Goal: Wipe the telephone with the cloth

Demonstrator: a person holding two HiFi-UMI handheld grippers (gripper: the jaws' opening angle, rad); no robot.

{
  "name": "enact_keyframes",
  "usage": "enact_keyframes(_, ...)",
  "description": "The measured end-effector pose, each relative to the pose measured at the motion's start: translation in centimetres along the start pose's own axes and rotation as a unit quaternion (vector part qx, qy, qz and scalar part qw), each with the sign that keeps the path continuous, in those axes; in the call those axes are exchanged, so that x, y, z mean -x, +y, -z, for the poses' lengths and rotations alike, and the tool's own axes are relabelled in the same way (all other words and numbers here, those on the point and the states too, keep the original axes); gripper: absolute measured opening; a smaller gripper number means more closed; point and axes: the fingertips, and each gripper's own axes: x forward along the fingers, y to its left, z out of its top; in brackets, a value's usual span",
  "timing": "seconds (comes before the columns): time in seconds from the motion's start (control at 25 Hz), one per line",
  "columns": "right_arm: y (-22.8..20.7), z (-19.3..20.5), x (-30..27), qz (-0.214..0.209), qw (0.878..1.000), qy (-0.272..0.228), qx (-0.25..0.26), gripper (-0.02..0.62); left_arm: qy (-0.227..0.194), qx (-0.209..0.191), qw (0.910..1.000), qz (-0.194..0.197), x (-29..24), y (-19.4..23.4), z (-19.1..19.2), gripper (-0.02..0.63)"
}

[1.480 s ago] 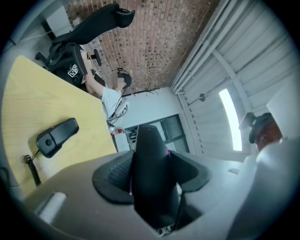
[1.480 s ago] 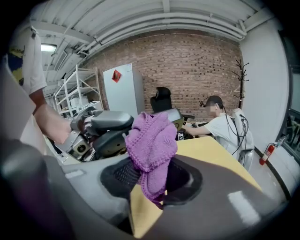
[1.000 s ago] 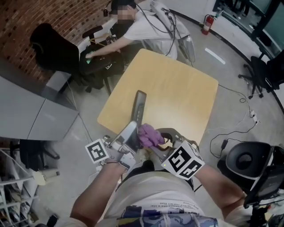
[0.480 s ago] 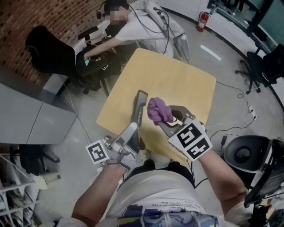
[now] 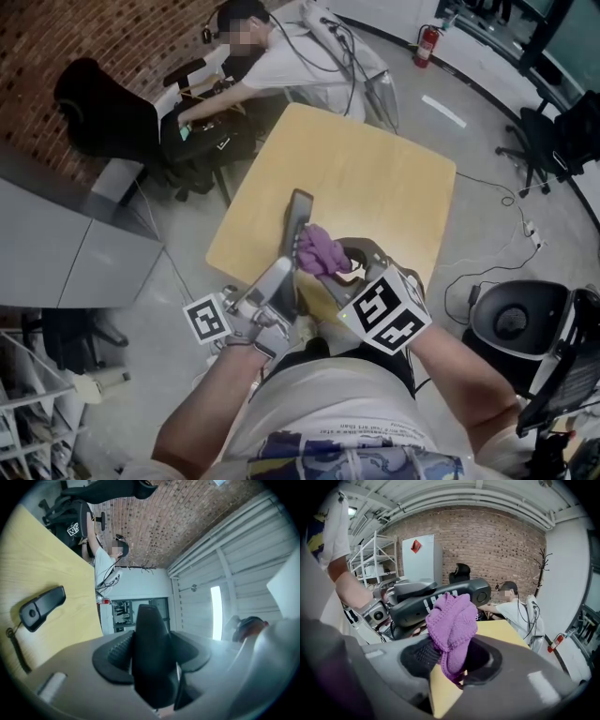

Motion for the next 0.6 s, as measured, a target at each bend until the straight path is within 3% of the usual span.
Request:
enact_keyframes(0.2,1.6,0.1,0.1,-0.008,1.0,0.01,0.024,0.123,-0.002,0.005,1.0,-0.003,0.1,0.3,-0.5,0.255)
enact_keyframes(0.6,6.2,0.7,0.2,-0.066,0.995,0.025,0.069,0.123,-0.027,-0.001,0.9996,-0.009,0.7,0.5,-2.4,0.255)
